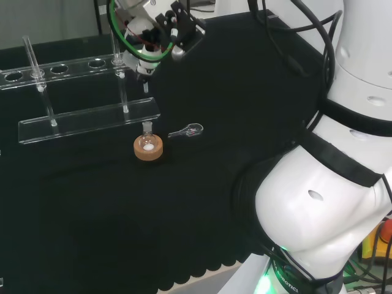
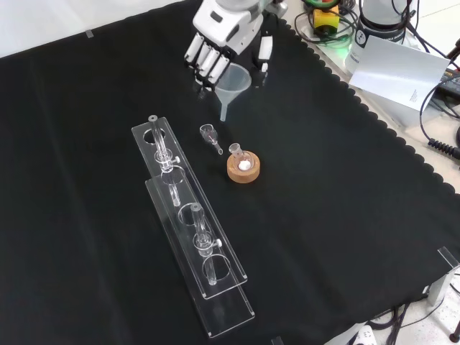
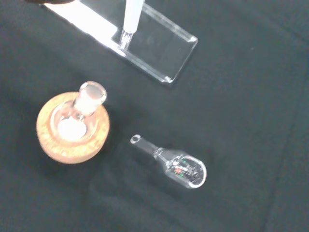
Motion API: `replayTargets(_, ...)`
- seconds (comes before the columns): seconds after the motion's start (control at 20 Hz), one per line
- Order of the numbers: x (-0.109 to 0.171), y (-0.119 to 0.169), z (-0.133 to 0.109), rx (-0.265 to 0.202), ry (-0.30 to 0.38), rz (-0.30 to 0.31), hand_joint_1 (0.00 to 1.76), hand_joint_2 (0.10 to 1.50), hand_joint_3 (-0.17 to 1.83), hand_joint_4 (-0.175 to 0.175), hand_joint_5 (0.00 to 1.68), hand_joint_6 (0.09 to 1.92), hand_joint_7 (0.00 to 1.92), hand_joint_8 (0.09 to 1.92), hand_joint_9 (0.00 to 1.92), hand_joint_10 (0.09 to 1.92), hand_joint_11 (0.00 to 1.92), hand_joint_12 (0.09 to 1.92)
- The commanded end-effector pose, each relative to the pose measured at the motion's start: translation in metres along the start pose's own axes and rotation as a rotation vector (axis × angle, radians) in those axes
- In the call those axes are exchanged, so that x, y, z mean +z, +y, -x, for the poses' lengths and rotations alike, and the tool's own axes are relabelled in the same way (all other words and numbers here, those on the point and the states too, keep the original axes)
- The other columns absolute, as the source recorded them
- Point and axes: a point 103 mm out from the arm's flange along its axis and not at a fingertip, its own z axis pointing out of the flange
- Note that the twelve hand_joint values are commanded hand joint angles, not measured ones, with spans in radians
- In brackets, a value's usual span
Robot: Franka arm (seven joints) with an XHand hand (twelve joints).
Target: Put the funnel back on the funnel stand.
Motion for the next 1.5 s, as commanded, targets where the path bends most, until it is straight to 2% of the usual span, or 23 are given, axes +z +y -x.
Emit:
replayTargets(0.05,-0.018,-0.001,0.029,0.042,0.02,0.011,0.72,1.05,-0.17,-0.042,0.49,0.43,0.37,0.66,0.7,0.52,0.36,1.32)
replayTargets(0.3,-0.026,0.011,0.047,0.062,0.031,0.027,0.72,1.05,-0.17,-0.042,0.49,0.44,0.4,0.67,0.7,0.53,0.36,1.32)
replayTargets(0.65,-0.032,0.034,0.066,0.066,0.045,0.033,0.72,1.05,-0.17,-0.042,0.49,0.45,0.42,0.67,0.71,0.54,0.36,1.32)
replayTargets(1.0,-0.034,0.058,0.078,0.043,0.063,0.025,0.73,1.05,-0.17,-0.042,0.49,0.45,0.43,0.67,0.71,0.54,0.37,1.32)
replayTargets(1.15,-0.036,0.064,0.081,0.034,0.07,0.052,0.73,1.05,-0.17,-0.042,0.49,0.46,0.43,0.67,0.71,0.54,0.37,1.32)
replayTargets(1.5,-0.038,0.075,0.086,0.029,0.074,0.056,0.73,1.05,-0.17,-0.042,0.5,0.47,0.43,0.67,0.72,0.54,0.37,1.32)
